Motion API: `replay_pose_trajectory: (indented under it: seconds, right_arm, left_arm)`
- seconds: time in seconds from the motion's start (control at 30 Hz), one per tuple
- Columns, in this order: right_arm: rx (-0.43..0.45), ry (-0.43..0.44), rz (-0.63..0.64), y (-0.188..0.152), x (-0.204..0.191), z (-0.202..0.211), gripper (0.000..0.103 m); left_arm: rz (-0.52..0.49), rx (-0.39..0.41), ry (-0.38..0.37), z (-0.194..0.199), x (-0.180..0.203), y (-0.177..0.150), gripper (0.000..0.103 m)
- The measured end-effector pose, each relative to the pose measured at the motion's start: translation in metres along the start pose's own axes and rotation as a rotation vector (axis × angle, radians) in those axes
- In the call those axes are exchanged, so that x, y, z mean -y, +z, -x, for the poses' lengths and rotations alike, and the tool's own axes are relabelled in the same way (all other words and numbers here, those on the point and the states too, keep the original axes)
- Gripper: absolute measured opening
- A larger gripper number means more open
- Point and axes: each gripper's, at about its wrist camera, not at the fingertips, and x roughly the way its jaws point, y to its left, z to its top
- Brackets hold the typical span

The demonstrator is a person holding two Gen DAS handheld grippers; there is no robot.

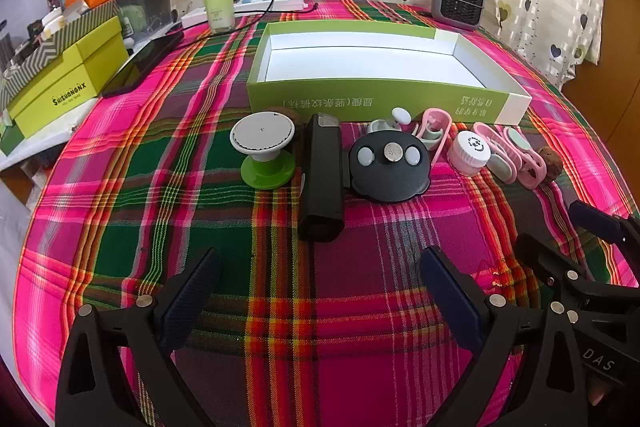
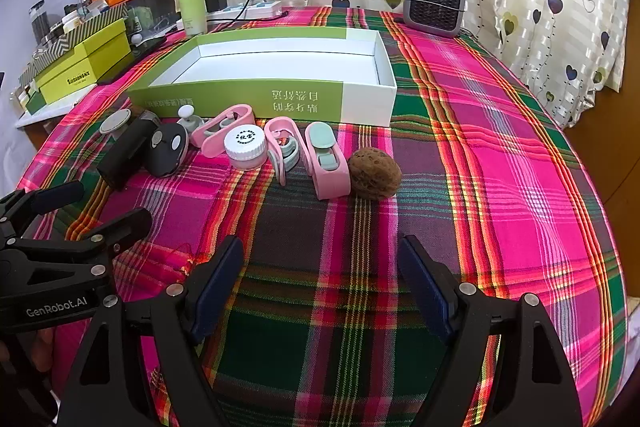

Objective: Organize objects
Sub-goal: 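Grasp the black rectangular device with the left tool while the right tool grasps the brown walnut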

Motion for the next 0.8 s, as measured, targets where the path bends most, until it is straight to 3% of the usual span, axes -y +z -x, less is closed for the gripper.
replay_pose_trajectory:
  seconds: [0.47,0.67,0.8]
  right_arm:
    - [0.0,-0.002,-0.001,0.003,-0.002,-0.001,0.079]
    - [-0.005,0.062,-0.024,0.006,0.009,0.001,0.079]
    - [0.019,0.057,-0.068,0.009,0.028,0.004,0.079]
  left_arm:
    - [0.001,0.001,-0.002,0.0,0.0,0.001,0.1]
    - [0.002,0.015,-0.046,0.003,-0.009,0.001,0.091]
    - [0.022,0.027,-0.079,0.003,-0.016,0.005,0.088]
